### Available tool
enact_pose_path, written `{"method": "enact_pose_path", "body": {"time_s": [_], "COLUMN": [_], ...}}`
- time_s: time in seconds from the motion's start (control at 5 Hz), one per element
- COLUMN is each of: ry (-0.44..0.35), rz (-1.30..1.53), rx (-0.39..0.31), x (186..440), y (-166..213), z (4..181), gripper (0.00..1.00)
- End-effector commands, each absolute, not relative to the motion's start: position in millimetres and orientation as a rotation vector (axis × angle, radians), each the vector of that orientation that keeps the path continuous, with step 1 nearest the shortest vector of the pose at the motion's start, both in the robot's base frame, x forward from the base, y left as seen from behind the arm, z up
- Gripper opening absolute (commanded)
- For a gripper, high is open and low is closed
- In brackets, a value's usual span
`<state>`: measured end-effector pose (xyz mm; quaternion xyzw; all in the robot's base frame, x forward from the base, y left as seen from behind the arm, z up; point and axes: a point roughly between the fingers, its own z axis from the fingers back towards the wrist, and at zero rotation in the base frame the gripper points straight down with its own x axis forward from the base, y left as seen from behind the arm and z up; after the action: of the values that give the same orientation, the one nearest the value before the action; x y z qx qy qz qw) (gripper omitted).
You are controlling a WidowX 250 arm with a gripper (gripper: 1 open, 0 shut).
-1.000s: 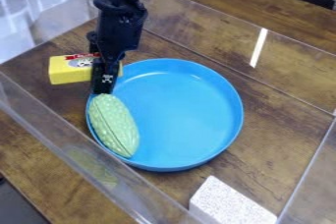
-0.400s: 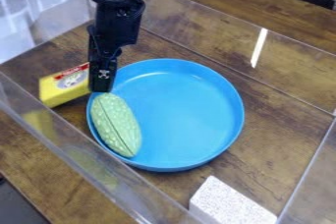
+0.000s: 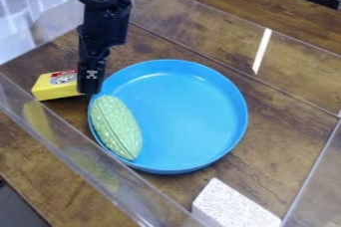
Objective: Remove the yellow block from inside the blue tray and put it on the table
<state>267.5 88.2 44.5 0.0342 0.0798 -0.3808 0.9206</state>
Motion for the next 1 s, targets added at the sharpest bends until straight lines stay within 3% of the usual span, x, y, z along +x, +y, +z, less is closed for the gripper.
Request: {"method": "enact_pose_path", "body": {"time_s": [0.0,0.8], "ry": [0.112,0.14], "rz": [-0.777,-0.734], "rx": [0.1,0.113], "x": [270,259], "y": [98,125], "z": [56.1,28.1], "gripper": [1.0,1.0]}}
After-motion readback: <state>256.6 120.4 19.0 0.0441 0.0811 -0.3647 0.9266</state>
